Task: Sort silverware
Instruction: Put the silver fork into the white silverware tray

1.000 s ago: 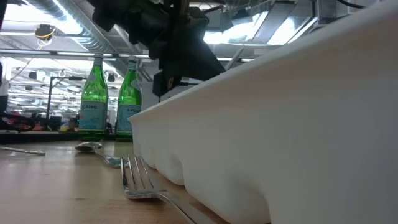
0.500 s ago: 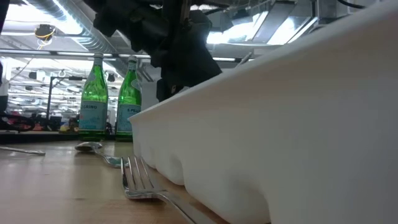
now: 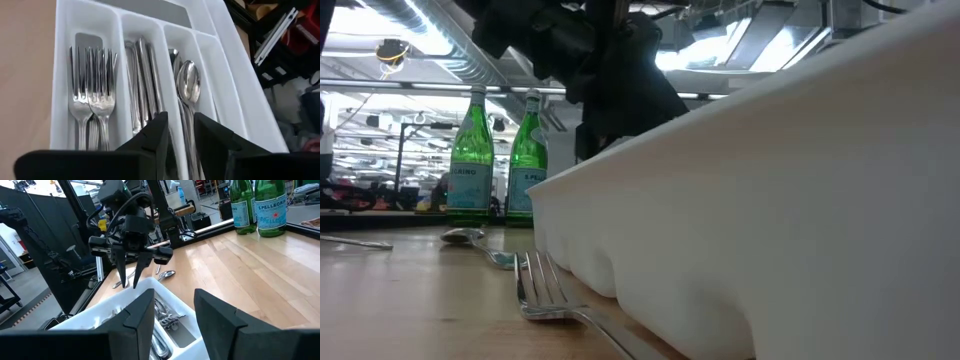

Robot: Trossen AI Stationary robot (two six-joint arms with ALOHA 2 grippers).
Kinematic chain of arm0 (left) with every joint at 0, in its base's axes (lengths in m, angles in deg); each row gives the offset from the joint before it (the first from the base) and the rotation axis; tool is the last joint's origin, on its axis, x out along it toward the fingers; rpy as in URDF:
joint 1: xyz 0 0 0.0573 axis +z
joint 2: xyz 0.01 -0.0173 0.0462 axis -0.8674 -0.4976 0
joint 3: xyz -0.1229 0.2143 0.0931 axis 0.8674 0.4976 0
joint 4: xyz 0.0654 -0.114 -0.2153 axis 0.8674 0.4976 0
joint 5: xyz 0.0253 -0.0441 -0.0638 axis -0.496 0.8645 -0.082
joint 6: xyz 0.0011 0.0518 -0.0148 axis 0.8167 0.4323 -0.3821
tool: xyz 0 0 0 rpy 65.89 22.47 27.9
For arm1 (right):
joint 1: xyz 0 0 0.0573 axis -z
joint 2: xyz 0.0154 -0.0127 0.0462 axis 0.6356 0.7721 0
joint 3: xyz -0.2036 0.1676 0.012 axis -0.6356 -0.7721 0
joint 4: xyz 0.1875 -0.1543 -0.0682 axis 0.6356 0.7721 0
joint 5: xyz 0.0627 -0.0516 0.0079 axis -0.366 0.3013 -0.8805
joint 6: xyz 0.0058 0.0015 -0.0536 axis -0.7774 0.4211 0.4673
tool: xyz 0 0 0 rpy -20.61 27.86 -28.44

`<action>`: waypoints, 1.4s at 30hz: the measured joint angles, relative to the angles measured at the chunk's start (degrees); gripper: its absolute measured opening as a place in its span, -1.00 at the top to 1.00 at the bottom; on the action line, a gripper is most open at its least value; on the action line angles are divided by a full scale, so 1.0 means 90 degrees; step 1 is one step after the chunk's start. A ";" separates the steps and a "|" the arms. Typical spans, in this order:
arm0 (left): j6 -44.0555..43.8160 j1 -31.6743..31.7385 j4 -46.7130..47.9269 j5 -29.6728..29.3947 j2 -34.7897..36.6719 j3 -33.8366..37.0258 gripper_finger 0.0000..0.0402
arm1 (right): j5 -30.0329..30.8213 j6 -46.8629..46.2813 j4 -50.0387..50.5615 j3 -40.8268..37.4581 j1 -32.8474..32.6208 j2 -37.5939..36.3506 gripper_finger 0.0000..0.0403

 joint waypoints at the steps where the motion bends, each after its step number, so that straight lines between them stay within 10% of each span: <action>1: -0.0093 0.0035 0.0017 0.0054 0.0015 0.0000 0.58 | 0.0000 -0.0002 0.0002 0.0002 0.0000 0.0000 0.29; 15: 0.0277 0.0742 0.3907 0.2924 0.1387 -0.0005 0.63 | -0.0002 0.0000 0.0000 0.0002 0.0002 0.0000 0.29; 23: 0.1665 0.0425 0.7222 0.2517 0.1657 0.0083 0.63 | 0.0000 -0.0002 0.0002 0.0000 0.0000 0.0000 0.29; 42: 0.2054 -0.0008 0.7474 0.1749 0.1655 0.1504 0.63 | 0.0000 0.0000 0.0002 0.0000 0.0002 0.0000 0.29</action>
